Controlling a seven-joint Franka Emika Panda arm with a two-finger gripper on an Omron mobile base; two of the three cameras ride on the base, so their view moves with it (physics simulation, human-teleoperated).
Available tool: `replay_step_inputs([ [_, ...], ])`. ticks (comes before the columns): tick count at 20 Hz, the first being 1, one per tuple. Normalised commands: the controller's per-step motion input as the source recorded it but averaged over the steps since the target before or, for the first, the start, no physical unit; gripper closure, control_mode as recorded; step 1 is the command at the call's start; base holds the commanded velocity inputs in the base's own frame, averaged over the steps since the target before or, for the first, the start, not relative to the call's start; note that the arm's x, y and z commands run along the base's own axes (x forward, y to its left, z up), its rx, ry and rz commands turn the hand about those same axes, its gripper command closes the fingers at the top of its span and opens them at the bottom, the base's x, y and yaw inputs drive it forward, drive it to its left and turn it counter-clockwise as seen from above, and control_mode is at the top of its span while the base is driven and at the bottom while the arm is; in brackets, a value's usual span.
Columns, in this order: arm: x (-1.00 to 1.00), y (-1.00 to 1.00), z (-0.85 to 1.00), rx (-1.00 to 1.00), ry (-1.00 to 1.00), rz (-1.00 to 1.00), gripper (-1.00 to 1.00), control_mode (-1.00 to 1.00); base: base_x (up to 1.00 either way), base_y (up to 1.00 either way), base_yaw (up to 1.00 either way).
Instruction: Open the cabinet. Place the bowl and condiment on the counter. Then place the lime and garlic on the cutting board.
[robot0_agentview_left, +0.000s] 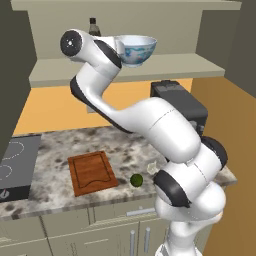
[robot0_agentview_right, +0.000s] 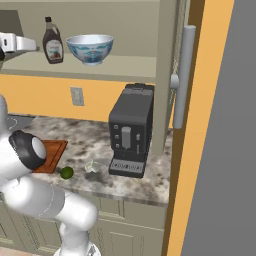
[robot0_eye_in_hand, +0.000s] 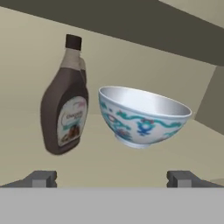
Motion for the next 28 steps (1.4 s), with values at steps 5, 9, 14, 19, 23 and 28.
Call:
replay_step_inputs([
  [5, 0.28, 0.02, 0.0, 0.0, 0.0, 0.0, -1.0, -1.0, 0.0, 0.0, 0.0],
  [9, 0.33, 0.02, 0.0, 0.0, 0.0, 0.0, -1.0, -1.0, 0.0, 0.0, 0.0],
  [14, 0.37, 0.09, 0.0, 0.0, 0.0, 0.0, -1.0, -1.0, 0.0, 0.0, 0.0],
  [19, 0.32, 0.17, 0.0, 0.0, -0.02, 0.0, -1.0, -1.0, 0.0, 0.0, 0.0],
  [23, 0.25, 0.19, 0.0, 0.0, -0.03, 0.0, -1.0, -1.0, 0.0, 0.0, 0.0],
  [28, 0.25, 0.11, 0.0, 0.0, 0.0, 0.0, -1.0, -1.0, 0.0, 0.0, 0.0],
])
